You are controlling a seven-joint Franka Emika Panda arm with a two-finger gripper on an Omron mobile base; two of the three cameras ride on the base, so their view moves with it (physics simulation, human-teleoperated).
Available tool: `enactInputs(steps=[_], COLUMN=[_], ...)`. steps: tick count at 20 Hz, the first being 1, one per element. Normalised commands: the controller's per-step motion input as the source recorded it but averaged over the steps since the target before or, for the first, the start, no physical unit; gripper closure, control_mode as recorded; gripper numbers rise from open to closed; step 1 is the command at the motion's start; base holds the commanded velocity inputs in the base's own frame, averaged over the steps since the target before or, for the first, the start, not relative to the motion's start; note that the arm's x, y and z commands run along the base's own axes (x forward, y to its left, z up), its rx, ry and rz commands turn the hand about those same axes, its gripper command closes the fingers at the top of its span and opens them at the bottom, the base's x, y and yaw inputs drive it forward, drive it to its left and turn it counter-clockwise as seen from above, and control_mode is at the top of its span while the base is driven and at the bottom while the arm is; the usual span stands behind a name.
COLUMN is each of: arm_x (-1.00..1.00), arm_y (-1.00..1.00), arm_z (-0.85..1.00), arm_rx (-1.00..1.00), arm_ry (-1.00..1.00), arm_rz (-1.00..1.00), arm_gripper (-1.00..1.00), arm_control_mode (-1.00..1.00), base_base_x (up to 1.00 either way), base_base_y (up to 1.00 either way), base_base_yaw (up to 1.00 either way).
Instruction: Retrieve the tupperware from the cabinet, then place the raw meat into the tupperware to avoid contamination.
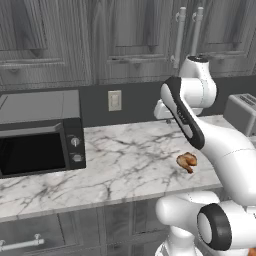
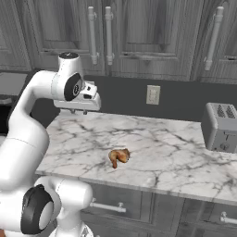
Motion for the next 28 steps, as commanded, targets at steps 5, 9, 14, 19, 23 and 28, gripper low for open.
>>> enactInputs(steps=[5,9,14,19,23,28], arm_x=[-0.01,-0.07,-0.14,-0.20,-0.22,-0.10], arm_y=[-0.03,-0.08,-0.09,-0.06,-0.01,-0.03], arm_z=[0.20,0.49,0.64,0.78,0.87,0.85], arm_rx=[-0.01,-0.03,-0.01,0.00,0.00,0.00], arm_ry=[-0.09,-0.14,-0.19,-0.22,-0.26,-0.23], arm_rz=[0.00,-0.04,-0.09,-0.09,-0.04,-0.02], arm_gripper=[-1.00,-1.00,-1.00,-1.00,-1.00,-1.00], arm_control_mode=[-1.00,-1.00,-1.00,-1.00,-1.00,-1.00], base_base_x=[0.00,0.00,0.00,0.00,0.00,0.00], base_base_y=[0.00,0.00,0.00,0.00,0.00,0.00], base_base_yaw=[0.00,0.00,0.00,0.00,0.00,0.00])
